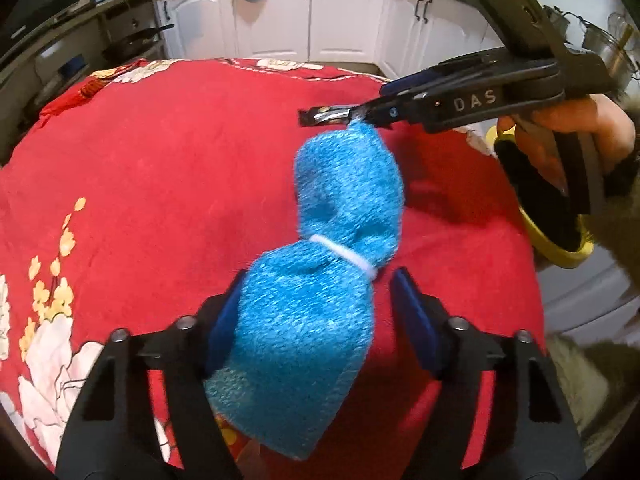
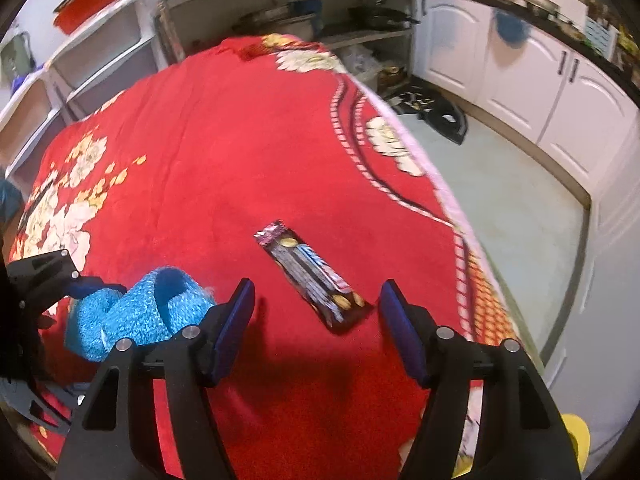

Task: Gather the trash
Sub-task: 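Grasp the blue knitted sponge with the left tool while the right tool grasps the chocolate bar, then carry the blue sponge with the left tool while the right tool carries the chocolate bar over the bin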

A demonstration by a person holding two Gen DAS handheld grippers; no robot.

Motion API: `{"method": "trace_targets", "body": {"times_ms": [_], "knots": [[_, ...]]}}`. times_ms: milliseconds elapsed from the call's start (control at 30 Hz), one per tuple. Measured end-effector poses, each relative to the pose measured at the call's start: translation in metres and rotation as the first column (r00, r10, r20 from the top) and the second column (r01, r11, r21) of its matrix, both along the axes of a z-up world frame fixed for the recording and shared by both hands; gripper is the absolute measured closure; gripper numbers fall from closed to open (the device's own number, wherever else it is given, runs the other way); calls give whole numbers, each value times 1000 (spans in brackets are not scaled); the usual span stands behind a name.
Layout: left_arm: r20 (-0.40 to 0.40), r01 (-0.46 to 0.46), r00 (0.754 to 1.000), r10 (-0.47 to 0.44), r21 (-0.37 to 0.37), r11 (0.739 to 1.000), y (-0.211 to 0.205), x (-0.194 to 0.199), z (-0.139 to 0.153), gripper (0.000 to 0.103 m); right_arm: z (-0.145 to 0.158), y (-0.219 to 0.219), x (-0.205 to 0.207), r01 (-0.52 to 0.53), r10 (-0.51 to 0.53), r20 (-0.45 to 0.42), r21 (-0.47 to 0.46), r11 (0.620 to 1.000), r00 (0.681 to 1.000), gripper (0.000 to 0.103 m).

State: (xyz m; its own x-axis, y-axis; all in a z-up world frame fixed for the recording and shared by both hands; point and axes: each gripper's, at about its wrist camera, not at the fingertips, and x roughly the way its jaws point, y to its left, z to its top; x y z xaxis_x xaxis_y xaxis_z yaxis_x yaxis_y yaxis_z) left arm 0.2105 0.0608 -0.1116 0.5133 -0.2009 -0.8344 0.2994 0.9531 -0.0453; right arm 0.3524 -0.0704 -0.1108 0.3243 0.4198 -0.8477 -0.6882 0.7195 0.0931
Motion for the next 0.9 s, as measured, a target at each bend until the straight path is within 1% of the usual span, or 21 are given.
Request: {"method": "trace_targets", "body": {"times_ms": [33,100,167,233,367,467,533,733,900], "knots": [[1,-7,1000,7,-3,1000,3,0,1,53,-4,3,1,-8,8,-12,-12,1000,1000,59],[-5,-18,1000,18,-36,999,9,-1,2,57,-11,5,0,-8,8,-28,-32,999,1000,75],[-7,-24,1000,24,-44,999,11,-2,3,64,-11,2,-3,9,-9,-26,-18,1000,1000,78],[-7,-29,1000,29,-40,999,12,-4,4,70,-9,-3,-8,19,-19,-25,-9,1000,999,84],[-10,-42,999,42,-46,998,10,-6,6,79,-8,-21,-22,60,-59,-31,17,998,998,88],[-7,-54,999,53,-64,996,8,-10,9,82,-7,-37,-34,104,-102,-42,45,994,994,89],[0,-55,998,55,-74,996,4,-12,12,83,-4,-51,-44,133,-130,-45,68,989,990,89],[30,-43,998,47,-100,994,-9,-14,26,83,17,-84,-77,190,-189,-13,120,975,982,89],[83,-17,996,28,-121,993,-30,-14,48,83,48,-122,-107,256,-266,29,184,949,964,89]]}}
